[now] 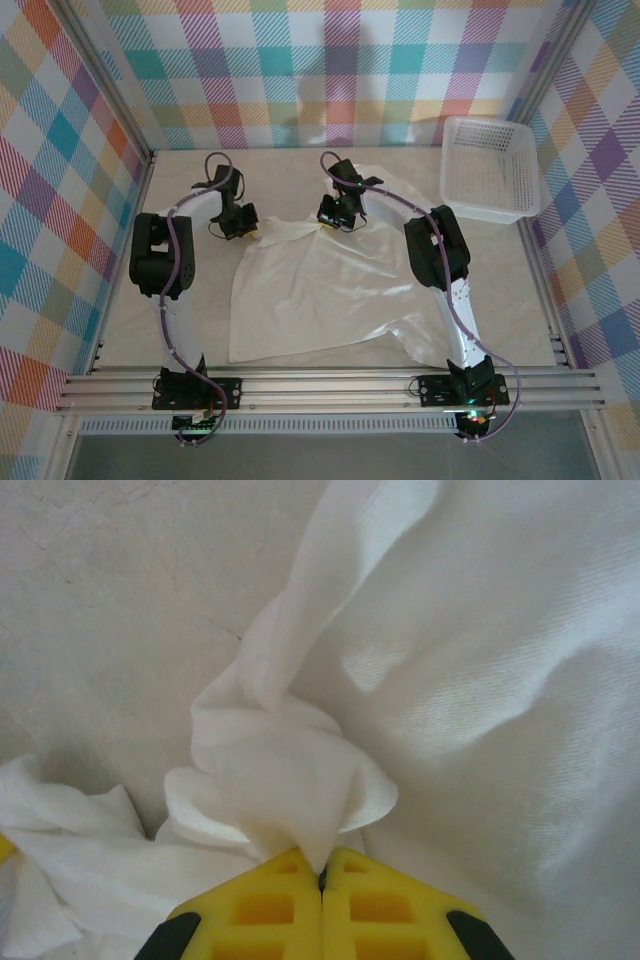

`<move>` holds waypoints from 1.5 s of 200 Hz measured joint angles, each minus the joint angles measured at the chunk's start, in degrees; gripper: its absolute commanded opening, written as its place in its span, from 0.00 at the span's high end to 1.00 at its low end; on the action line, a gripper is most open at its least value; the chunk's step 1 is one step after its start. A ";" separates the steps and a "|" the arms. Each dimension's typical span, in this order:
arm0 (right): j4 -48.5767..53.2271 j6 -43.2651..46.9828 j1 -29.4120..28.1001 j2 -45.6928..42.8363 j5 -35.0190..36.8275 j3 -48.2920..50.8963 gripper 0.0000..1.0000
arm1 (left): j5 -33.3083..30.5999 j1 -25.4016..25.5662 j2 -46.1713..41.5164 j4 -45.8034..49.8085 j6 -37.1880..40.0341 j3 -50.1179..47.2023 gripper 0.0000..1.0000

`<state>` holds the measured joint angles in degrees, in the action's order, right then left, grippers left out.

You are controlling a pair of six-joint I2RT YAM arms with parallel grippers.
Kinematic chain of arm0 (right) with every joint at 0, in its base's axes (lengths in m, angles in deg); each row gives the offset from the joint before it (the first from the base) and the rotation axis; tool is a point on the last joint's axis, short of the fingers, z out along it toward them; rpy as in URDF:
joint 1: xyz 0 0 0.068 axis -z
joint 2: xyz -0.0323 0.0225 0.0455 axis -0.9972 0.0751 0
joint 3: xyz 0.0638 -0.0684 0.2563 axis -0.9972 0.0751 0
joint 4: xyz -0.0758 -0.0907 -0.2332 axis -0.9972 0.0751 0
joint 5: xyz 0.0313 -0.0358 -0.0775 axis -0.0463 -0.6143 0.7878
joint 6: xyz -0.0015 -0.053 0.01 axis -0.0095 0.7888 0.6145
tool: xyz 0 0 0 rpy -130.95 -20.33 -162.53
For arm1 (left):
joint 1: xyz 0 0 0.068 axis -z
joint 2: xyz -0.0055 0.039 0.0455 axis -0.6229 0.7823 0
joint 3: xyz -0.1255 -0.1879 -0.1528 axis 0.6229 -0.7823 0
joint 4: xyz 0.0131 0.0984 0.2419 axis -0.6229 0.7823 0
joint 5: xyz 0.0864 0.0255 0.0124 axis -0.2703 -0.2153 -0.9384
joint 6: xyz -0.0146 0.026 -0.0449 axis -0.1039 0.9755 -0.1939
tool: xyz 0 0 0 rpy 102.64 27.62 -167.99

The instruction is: Fold the inside-out t-shirt

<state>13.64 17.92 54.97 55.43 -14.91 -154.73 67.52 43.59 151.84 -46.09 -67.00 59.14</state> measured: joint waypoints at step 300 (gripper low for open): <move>-1.97 3.89 15.50 -22.82 4.04 13.46 0.73 | 12.98 -14.45 -7.02 -11.52 -13.20 4.70 0.93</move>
<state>11.67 21.81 70.47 32.61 -10.86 -141.27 80.50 29.14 144.83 -57.61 -80.20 63.84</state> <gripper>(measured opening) 0.379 0.225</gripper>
